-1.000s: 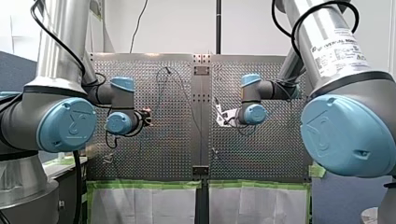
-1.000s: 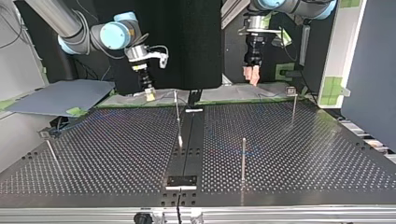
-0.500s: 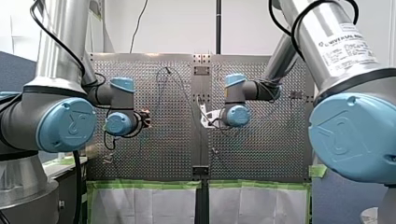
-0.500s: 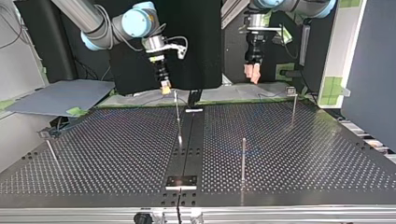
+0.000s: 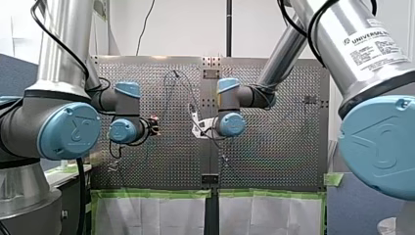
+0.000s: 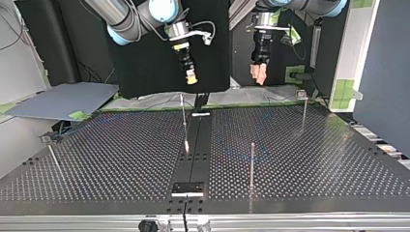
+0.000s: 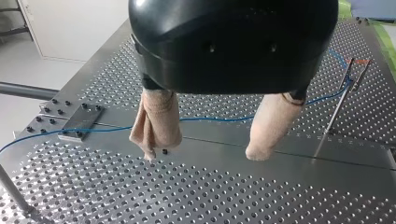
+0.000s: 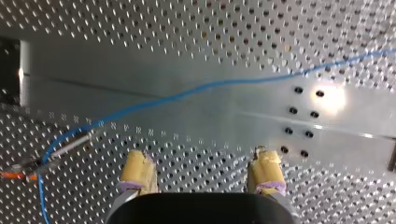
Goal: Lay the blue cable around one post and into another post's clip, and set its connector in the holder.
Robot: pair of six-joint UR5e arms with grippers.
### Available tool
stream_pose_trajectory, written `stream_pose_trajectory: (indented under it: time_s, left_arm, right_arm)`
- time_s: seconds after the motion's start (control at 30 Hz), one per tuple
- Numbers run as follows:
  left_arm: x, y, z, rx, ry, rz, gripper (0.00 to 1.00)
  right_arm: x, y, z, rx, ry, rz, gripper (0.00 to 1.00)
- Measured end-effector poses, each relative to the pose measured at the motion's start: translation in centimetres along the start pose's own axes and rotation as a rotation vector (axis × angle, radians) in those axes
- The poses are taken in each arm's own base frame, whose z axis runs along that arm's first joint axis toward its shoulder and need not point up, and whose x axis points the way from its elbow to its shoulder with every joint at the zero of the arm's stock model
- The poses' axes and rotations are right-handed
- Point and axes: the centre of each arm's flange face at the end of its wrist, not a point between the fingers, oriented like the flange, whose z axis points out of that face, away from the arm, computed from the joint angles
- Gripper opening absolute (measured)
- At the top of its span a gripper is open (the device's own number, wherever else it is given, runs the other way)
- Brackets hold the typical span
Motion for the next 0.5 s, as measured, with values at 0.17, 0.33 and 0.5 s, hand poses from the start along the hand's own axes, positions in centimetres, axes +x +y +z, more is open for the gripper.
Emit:
stream_pose_trajectory:
  time_s: [0.17,0.33,0.5]
  left_arm:
    - [0.0,0.1,-0.1,-0.006,0.003,0.002,1.00]
    - [0.0,0.2,-0.1,-0.016,0.003,0.004,1.00]
    - [0.1,0.2,-0.1,-0.020,0.004,0.004,1.00]
  right_arm:
    - [-0.1,-2.2,-1.3,0.017,-0.004,0.001,1.00]
    - [-0.6,-4.0,-2.8,0.021,0.005,0.006,1.00]
    - [-0.8,-4.8,-3.5,0.020,0.008,0.005,1.00]
